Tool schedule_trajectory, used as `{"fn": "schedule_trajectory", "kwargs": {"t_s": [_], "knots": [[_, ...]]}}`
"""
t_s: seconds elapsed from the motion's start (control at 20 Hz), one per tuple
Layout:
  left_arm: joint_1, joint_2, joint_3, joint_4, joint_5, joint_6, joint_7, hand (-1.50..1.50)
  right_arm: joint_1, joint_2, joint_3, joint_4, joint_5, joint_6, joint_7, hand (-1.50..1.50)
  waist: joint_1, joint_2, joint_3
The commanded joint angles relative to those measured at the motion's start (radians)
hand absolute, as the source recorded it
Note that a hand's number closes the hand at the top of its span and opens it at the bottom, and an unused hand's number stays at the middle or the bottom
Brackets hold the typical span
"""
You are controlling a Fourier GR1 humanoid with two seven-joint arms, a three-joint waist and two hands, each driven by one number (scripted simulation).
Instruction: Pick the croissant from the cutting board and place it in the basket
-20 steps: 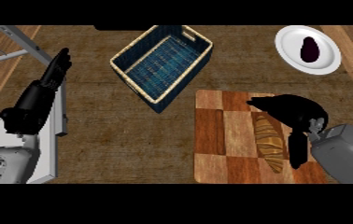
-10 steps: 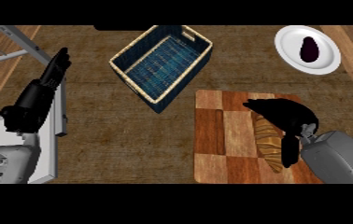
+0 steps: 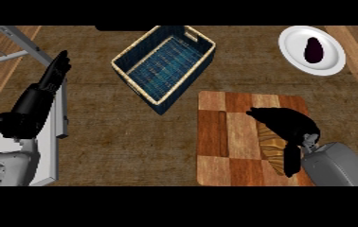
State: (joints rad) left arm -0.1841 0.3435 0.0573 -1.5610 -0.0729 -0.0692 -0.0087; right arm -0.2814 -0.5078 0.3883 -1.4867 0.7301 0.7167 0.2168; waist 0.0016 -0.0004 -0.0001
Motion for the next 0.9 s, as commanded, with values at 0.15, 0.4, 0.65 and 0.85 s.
{"fn": "schedule_trajectory", "kwargs": {"t_s": [0.15,0.4,0.65,0.85], "knots": [[-0.024,-0.051,-0.011,-0.015,-0.055,0.017,0.046,0.00,0.015,0.011,-0.039,0.137,0.102,-0.059,-0.113,-1.50,0.001,0.001,0.000],[-0.065,-0.047,0.030,-0.027,-0.040,-0.020,0.082,0.00,0.034,0.071,-0.054,0.108,0.161,-0.052,-0.097,-1.50,-0.002,0.000,0.000],[-0.032,-0.043,0.056,-0.042,-0.039,-0.045,0.048,0.00,0.045,0.129,-0.061,0.177,0.206,-0.086,-0.120,1.50,0.000,0.000,0.000],[-0.075,-0.056,0.045,-0.011,-0.046,-0.051,0.082,0.00,-0.048,0.116,-0.100,0.289,0.205,-0.088,-0.210,1.50,0.003,0.002,0.000]]}}
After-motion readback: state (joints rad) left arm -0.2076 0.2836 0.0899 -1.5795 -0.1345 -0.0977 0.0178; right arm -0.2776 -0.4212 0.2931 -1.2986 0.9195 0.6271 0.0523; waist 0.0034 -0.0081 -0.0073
